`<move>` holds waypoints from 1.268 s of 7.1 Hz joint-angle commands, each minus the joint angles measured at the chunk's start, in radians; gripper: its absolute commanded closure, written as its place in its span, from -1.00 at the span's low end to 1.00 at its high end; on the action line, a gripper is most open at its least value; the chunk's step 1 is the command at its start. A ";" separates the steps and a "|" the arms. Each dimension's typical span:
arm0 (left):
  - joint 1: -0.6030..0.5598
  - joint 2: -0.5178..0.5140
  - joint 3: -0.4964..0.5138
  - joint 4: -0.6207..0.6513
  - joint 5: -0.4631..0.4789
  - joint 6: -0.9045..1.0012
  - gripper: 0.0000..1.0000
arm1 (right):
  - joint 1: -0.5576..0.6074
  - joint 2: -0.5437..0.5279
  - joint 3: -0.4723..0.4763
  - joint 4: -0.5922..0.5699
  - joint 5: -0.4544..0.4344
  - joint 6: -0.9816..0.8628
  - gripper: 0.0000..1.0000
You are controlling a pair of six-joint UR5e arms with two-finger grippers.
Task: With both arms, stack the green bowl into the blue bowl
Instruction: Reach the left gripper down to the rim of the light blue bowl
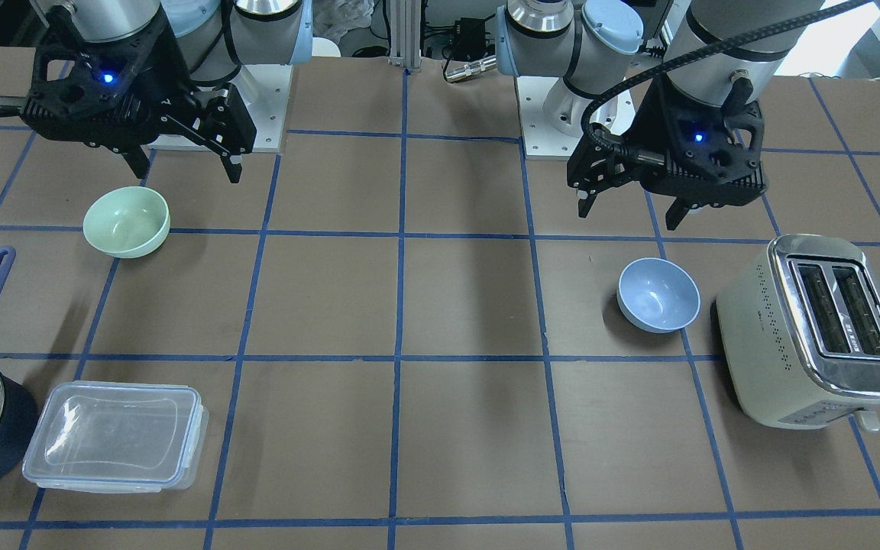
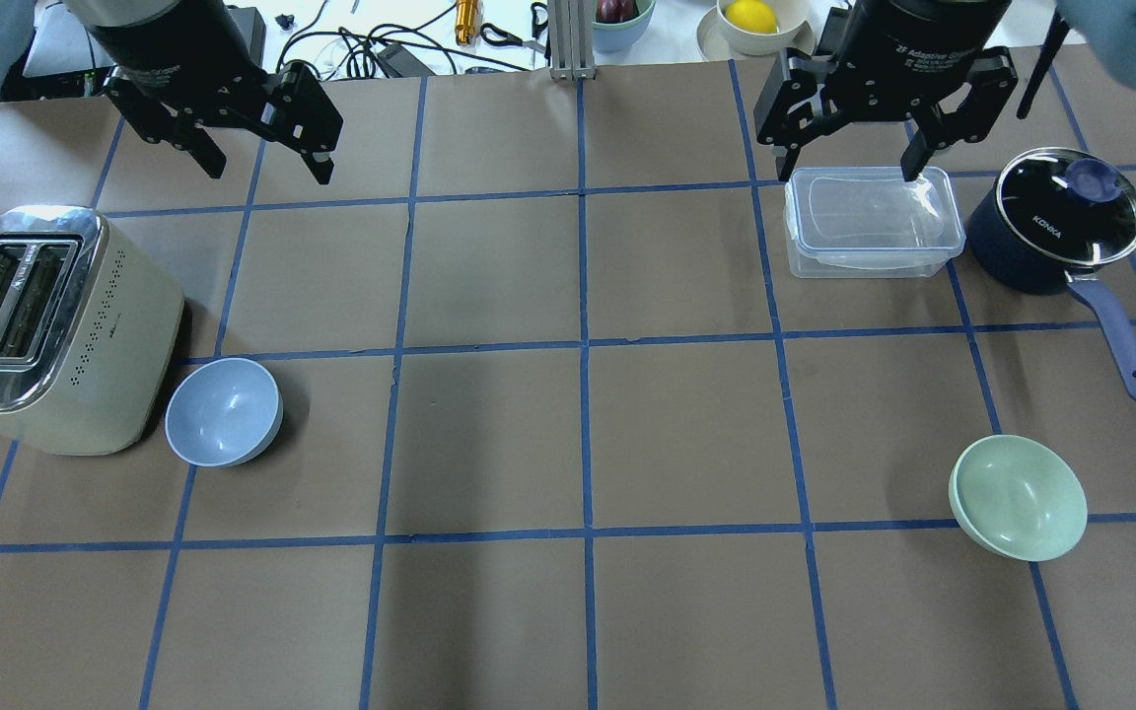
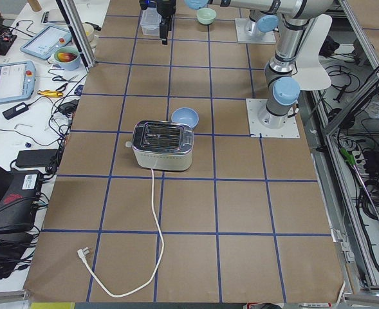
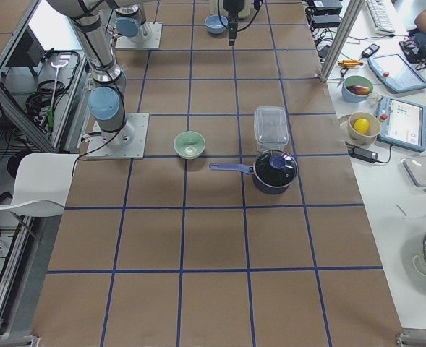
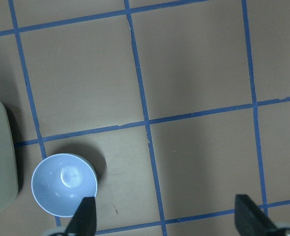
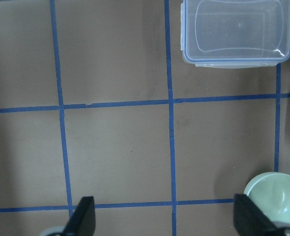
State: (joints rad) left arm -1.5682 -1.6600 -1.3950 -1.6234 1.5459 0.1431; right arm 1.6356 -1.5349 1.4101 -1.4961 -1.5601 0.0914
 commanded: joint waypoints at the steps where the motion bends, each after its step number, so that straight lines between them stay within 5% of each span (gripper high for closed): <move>1: 0.002 0.040 -0.012 -0.003 0.002 0.027 -1.00 | 0.001 0.001 0.001 -0.027 0.002 -0.045 -1.00; 3: 0.007 0.058 -0.060 -0.001 0.002 0.032 -1.00 | 0.001 0.001 0.000 -0.027 0.002 -0.042 -1.00; 6: 0.125 0.114 -0.288 0.029 0.037 0.029 -0.96 | 0.000 0.001 -0.002 -0.027 0.000 -0.038 -1.00; 7: 0.207 0.111 -0.397 0.099 0.033 0.038 -0.96 | 0.001 0.001 -0.002 -0.026 0.002 -0.038 -1.00; 9: 0.223 0.074 -0.642 0.475 0.037 0.085 -0.96 | 0.001 0.001 -0.002 -0.027 0.000 -0.039 -1.00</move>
State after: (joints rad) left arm -1.3634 -1.5698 -1.8909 -1.3688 1.5810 0.2012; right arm 1.6365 -1.5339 1.4083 -1.5229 -1.5590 0.0533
